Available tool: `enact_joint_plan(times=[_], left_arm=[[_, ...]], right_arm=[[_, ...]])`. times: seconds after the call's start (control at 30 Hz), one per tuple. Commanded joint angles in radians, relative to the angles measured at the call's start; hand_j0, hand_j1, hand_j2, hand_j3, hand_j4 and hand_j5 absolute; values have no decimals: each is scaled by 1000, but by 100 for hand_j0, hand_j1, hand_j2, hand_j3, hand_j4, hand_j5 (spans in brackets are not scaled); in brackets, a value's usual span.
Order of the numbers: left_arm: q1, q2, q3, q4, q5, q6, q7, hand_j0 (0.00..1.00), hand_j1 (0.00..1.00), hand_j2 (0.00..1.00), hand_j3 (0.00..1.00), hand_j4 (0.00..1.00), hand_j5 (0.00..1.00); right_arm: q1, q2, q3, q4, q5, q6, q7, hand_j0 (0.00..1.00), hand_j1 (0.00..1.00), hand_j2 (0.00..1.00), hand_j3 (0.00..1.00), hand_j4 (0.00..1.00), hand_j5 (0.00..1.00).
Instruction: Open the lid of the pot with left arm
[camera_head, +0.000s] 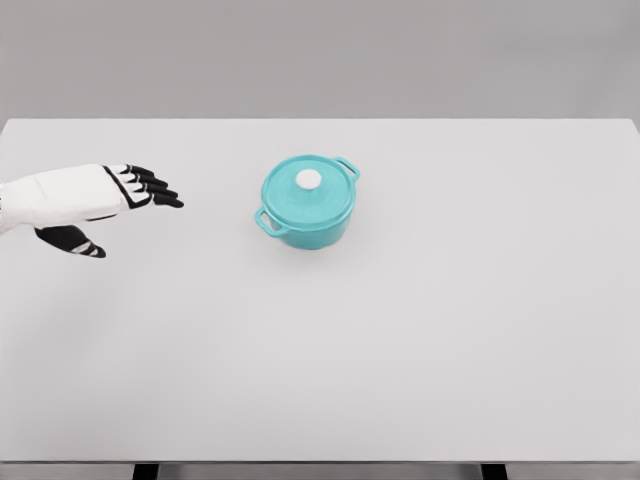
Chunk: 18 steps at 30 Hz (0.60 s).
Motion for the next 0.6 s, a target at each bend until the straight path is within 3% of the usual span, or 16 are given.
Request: enact_joint_plan(times=[0.0,0.03,0.07,0.1,0.13,0.27,0.37,0.5,0.57], left_arm=[[-3,-20,-1,-19,9,2,-1,100,100,100,100,100,100],[-31,-52,-10,-16,7,2,-1,100,100,100,100,100,100],[-75,-98,-74,-8,5,2,-1,100,100,100,100,100,100],[-172,-129,-205,18,7,2,-1,100,100,100,100,100,100],[-247,-150,-282,78,16,2,-1,100,100,100,100,100,100],[-345,-253,-306,156,22,2,-1,100,100,100,100,100,100],[-437,-319,-403,223,27,2,-1,100,100,100,100,100,100],[-479,-460,-409,374,47,2,2,100,100,100,100,100,100],[-512,-495,-466,426,44,2,-4,100,100,100,100,100,100]], right_arm=[[0,0,2,-3,0,-2,6,100,100,100,100,100,100],[0,0,1,2,0,0,1,100,100,100,100,100,100],[5,0,-1,2,0,0,1,100,100,100,100,100,100],[5,0,-1,3,0,0,1,100,100,100,100,100,100],[5,0,-2,2,0,0,1,100,100,100,100,100,100],[5,0,-1,2,0,0,1,100,100,100,100,100,100],[5,0,-2,2,0,0,1,100,100,100,100,100,100],[5,0,-1,2,0,0,1,100,100,100,100,100,100],[5,0,-1,2,0,0,1,100,100,100,100,100,100]])
